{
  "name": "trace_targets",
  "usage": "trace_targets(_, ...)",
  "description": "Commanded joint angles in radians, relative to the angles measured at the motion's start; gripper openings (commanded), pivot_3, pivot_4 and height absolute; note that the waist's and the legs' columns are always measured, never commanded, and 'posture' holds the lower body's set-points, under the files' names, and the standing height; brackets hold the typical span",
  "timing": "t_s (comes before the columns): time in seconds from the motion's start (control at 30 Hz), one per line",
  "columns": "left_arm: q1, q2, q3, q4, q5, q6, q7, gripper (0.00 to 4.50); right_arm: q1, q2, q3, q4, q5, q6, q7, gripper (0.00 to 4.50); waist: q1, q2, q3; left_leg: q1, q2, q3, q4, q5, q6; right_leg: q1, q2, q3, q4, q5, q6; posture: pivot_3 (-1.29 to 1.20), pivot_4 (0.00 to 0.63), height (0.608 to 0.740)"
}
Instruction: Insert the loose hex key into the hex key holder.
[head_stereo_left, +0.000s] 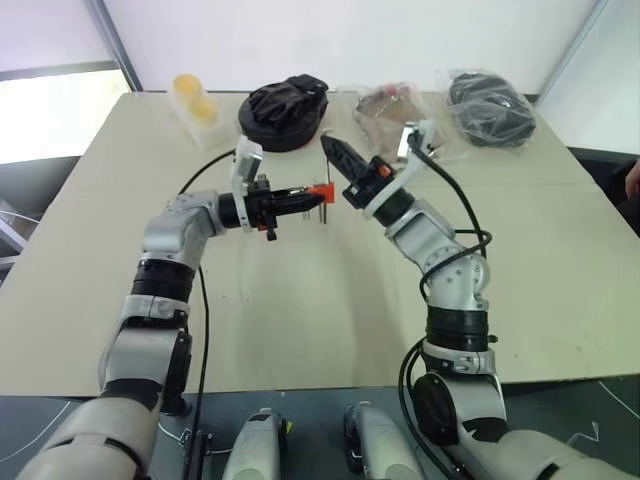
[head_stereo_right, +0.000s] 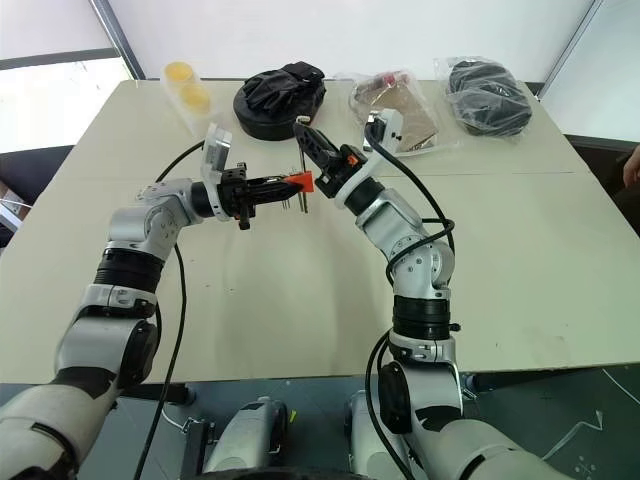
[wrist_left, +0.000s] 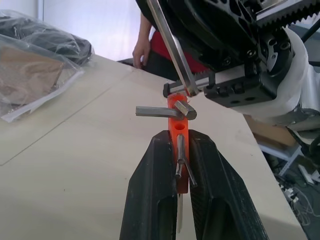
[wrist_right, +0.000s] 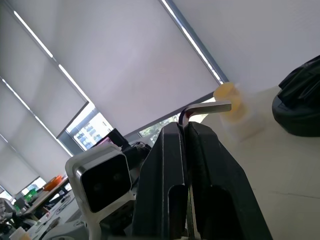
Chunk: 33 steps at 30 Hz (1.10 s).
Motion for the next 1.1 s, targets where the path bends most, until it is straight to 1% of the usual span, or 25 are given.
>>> trace_targets(0.03, -0.041, -0.008, 0.017, -0.016, -0.013, -0.011, -0.004, 0.00, -0.006, -0.004, 0.011, -0.051, 0.021, -0.023, 0.002, 0.06, 0.000, 0.000, 0.000, 0.000, 0.000, 0.000, 0.000, 0.000, 0.000, 0.000, 0.000, 0.000, 0.000, 0.000, 0.000, 0.00, 0.150, 0.740)
trace_targets(0.5, -0.005, 0.011, 0.026, -0.071, -0.027, 0.034, -0.015, 0.00, -0.015, -0.021, 0.011, -0.023, 0.017, -0.055, 0.006, 0.06, 0.000, 0.000, 0.000, 0.000, 0.000, 0.000, 0.000, 0.000, 0.000, 0.000, 0.000, 0.000, 0.000, 0.000, 0.000, 0.00, 0.150, 0.740)
trace_targets(1.1, -0.026, -0.005, 0.058, -0.054, -0.045, 0.032, 0.028, 0.00, 0.016, -0.025, 0.041, -0.023, 0.006, -0.062, 0.021, 0.06, 0.000, 0.000, 0.000, 0.000, 0.000, 0.000, 0.000, 0.000, 0.000, 0.000, 0.000, 0.000, 0.000, 0.000, 0.000, 0.00, 0.150, 0.740)
